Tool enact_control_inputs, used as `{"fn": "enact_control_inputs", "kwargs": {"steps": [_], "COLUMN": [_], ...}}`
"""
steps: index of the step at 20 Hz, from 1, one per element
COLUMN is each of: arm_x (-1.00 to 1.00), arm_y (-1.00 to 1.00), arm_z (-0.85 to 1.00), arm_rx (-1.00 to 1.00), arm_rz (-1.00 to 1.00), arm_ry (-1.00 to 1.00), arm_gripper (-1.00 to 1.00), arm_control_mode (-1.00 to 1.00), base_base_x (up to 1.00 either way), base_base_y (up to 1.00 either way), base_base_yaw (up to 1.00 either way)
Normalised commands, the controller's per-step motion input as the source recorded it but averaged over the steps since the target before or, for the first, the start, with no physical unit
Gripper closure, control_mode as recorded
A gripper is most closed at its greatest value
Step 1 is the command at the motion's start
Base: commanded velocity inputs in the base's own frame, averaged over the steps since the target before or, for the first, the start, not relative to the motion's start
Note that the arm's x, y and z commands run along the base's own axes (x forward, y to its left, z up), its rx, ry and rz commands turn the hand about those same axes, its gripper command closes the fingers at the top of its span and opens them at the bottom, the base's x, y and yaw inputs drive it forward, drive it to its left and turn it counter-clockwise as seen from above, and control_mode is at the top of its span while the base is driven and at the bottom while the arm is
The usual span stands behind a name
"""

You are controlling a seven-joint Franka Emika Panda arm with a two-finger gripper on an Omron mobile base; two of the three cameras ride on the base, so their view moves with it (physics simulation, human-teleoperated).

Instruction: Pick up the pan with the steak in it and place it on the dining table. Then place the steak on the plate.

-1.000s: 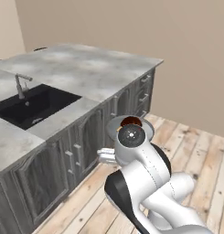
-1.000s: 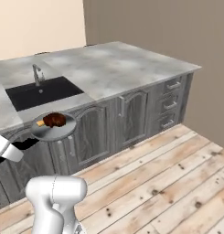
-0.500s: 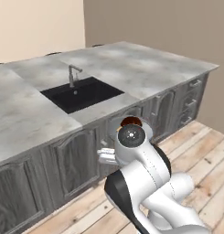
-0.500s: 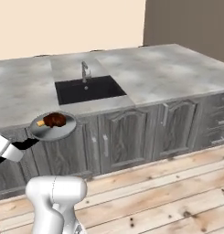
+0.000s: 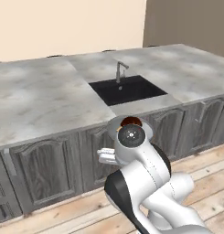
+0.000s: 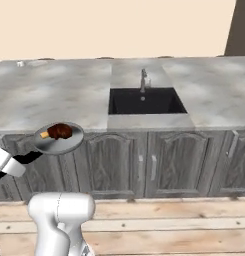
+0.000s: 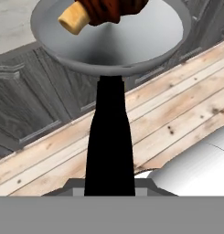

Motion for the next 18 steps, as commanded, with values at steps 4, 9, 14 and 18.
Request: {"fn": "enact_control_inputs", "kwargs": {"steps": [4,9,14,18], "arm_x": [0.0,0.0,0.0,0.0], "arm_y": [0.0,0.0,0.0,0.0], "arm_z": [0.0,0.0,0.0,0.0], "arm_rx": [0.0,0.0,0.0,0.0], "arm_rz": [0.0,0.0,0.0,0.0], "arm_ry": [0.0,0.0,0.0,0.0], "arm_gripper": [1.0,1.0,1.0,1.0], "arm_control_mode": [1.0,1.0,1.0,1.0], "base_base_x": [0.0,-0.05,0.03,0.11], "base_base_y": [0.0,-0.03,0.6,1.0], "base_base_yaw": [0.5,0.43,0.09,0.09]}}
